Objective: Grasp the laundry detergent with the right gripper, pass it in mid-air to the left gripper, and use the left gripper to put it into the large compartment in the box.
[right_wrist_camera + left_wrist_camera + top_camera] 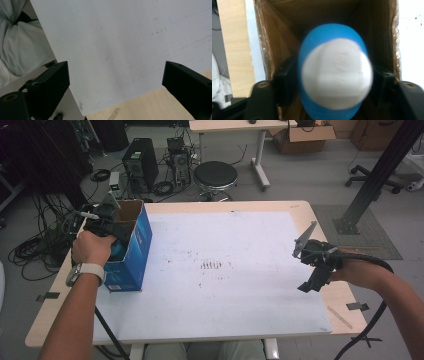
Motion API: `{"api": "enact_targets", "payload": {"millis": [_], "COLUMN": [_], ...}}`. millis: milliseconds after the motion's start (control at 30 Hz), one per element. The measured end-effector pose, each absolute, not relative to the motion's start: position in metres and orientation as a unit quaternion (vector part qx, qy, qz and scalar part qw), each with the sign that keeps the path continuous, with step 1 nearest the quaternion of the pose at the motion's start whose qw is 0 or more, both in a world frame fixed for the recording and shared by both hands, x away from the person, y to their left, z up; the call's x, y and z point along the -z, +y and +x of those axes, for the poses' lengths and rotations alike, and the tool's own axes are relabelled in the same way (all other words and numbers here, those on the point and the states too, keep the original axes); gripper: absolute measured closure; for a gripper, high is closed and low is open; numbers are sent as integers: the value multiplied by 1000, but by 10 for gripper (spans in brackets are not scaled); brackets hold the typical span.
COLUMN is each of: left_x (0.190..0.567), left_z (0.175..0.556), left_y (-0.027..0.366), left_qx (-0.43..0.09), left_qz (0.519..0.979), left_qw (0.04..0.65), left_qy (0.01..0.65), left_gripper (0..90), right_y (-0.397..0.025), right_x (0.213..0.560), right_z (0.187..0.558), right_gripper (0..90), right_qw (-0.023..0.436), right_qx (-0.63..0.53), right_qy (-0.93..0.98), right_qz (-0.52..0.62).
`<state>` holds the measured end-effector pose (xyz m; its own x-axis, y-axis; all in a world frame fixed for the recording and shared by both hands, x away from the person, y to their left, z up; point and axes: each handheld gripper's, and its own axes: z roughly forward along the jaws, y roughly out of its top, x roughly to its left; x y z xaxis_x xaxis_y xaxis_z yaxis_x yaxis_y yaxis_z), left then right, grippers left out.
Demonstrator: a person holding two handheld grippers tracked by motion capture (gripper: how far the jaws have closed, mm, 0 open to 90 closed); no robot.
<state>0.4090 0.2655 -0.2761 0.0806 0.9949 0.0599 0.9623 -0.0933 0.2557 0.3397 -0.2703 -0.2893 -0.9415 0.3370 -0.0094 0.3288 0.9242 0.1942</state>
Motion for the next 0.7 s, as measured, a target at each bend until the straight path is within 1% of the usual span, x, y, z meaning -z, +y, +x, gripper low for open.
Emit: {"api": "enact_targets", "payload": {"millis": [67,300,333,700], "left_x": [274,264,259,232], "left_z": [408,403,401,390], "left_y": [266,270,271,264], "left_qx": [-109,-108,-111,-117], "left_qz": [728,723,722,732], "left_qw": [78,86,94,102], "left_qy": [672,677,676,663], "left_gripper": [310,264,238,175], "right_y": [-270,-271,-271,-269], "right_x": [289,287,287,283], "right_z": [339,339,338,335], "right_gripper": [72,72,72,72], "right_qw": [21,22,22,28], "right_qx": [-95,-97,-97,-101], "right_qy": [981,980,980,980], "right_qz": [170,170,171,166]}}
